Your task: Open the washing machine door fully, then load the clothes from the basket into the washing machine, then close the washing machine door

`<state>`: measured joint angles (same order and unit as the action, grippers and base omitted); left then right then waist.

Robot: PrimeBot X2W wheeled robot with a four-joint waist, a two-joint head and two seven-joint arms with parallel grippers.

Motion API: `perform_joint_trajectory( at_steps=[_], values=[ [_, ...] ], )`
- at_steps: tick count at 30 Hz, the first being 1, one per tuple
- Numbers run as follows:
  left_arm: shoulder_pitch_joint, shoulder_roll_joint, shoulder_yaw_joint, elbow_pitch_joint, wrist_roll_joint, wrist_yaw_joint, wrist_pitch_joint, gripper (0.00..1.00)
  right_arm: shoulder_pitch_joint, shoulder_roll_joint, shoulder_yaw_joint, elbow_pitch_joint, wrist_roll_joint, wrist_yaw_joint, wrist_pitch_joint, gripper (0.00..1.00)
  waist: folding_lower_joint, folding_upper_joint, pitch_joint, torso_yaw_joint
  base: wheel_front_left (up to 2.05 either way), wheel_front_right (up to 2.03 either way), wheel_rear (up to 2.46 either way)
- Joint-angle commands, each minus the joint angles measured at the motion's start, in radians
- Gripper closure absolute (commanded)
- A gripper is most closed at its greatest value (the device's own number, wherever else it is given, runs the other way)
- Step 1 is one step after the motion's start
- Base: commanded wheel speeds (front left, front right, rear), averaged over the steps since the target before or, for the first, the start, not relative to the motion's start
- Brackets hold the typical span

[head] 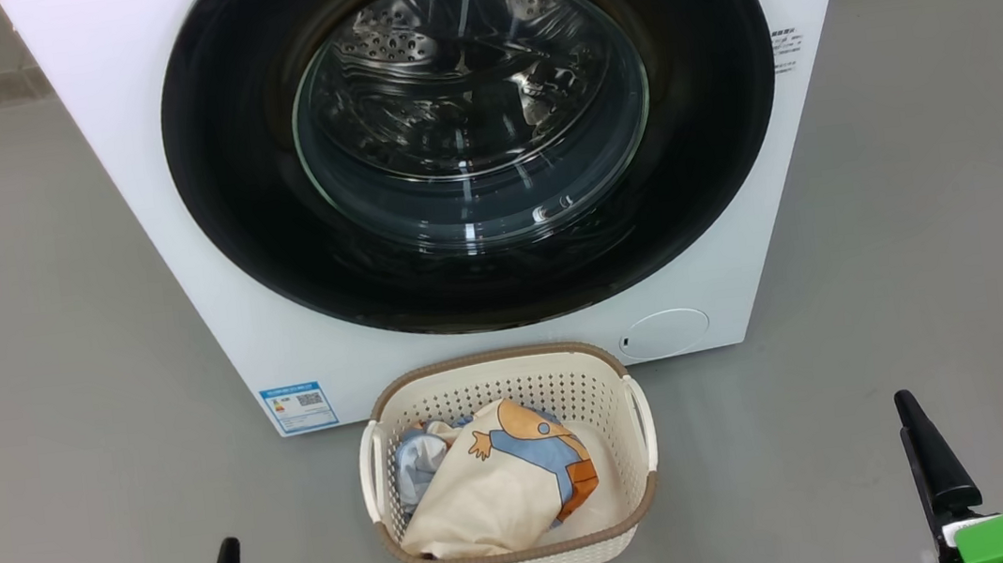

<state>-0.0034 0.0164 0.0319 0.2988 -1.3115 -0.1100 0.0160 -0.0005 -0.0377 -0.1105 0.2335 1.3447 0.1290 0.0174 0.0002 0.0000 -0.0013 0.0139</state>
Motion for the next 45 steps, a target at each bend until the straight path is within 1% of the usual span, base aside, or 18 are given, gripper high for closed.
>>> perform_joint_trajectory(
  at_steps=[1,4,5,14,27,45],
  values=[
    [-0.014,0.016,0.003,-0.033,0.048,0.004,-0.013,0.0,-0.019,-0.011,0.012,-0.041,-0.055,0.001,-0.013,0.0,-0.0001,0.0,0.0,0.001,0.0,0.0,0.0],
    [-0.012,0.016,-0.003,-0.037,0.097,0.005,-0.021,0.0,-0.019,-0.016,0.019,-0.052,-0.11,0.001,-0.022,0.0,-0.0001,0.0,0.0,0.002,0.0,0.0,0.0],
    [-0.012,0.016,-0.003,-0.037,0.097,0.005,-0.021,0.0,-0.019,-0.016,0.019,-0.052,-0.11,0.001,-0.022,0.0,-0.0001,0.0,0.0,0.002,0.0,0.0,0.0],
    [-0.014,0.018,-0.002,-0.037,0.245,0.009,-0.048,0.0,-0.018,-0.036,0.039,-0.074,-0.282,0.001,-0.048,0.0,-0.0001,0.0,0.0,0.005,0.0,0.0,0.0],
    [-0.003,0.021,-0.011,-0.045,0.432,0.015,-0.086,0.0,-0.006,-0.053,0.061,-0.046,-0.504,0.001,-0.086,0.0,-0.0001,0.0,-0.004,0.01,0.0,0.0,0.0],
    [0.01,0.024,-0.012,-0.049,0.667,0.028,-0.138,0.0,0.008,-0.054,0.064,-0.035,-0.74,0.001,-0.139,0.0,-0.0001,0.0,-0.004,0.013,0.0,0.0,0.0]
  ],
)
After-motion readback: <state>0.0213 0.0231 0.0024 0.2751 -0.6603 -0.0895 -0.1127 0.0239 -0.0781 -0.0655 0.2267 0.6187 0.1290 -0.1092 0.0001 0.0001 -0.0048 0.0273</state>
